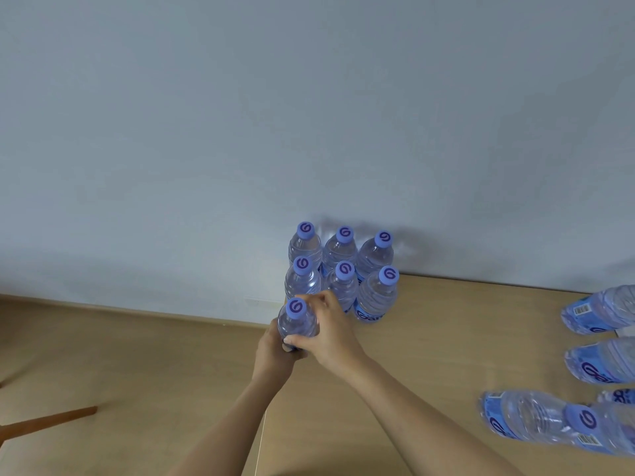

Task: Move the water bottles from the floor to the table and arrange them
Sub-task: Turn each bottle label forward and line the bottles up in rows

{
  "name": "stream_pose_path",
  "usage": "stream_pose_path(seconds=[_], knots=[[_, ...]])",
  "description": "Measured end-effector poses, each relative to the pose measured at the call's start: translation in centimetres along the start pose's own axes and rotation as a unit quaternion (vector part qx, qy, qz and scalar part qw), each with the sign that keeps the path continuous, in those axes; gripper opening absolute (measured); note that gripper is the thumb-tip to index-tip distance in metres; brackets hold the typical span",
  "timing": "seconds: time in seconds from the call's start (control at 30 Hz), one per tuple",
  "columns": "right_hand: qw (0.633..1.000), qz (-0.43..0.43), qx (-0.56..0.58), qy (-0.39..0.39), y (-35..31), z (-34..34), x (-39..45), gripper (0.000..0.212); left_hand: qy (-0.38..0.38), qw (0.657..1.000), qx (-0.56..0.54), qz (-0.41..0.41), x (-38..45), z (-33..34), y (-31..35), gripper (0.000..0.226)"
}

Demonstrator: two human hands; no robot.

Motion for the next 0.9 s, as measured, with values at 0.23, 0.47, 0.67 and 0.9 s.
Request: stream_pose_path(seconds=[0.23, 0.47, 0.67, 0.9], knots=[[1.0, -0.01, -0.005, 0.007, -0.2, -0.2, 0.4, 0.062, 0.003, 1.0, 0.0, 0.003, 0.5, 0.1, -0.1, 0.057], [1.0, 0.0, 0.002, 0.012, 0.2, 0.0, 0.4, 0.067, -0.013, 0.999, 0.041, 0.001, 0.3, 0.0, 0.3, 0.057], [1.0, 0.007, 0.017, 0.015, 1.0, -0.1, -0.1, 0.084, -0.027, 0.993, 0.113, -0.025, -2.0, -0.7, -0.7, 0.065], [0.996, 0.034, 0.063, 0.053, 3.5, -1.5, -2.8, 0.067, -0.022, 0.989, 0.14, -0.044, -5.9, -0.6, -0.8, 0.06]])
Point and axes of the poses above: each hand's wrist, its own x-axis towards the middle knuckle, its own z-axis out of the palm, y = z × x, the point moved 7 cm from there along x, towards the middle knuckle, and after that the axes turned 15 degrees about z, right-handed, at the moved point
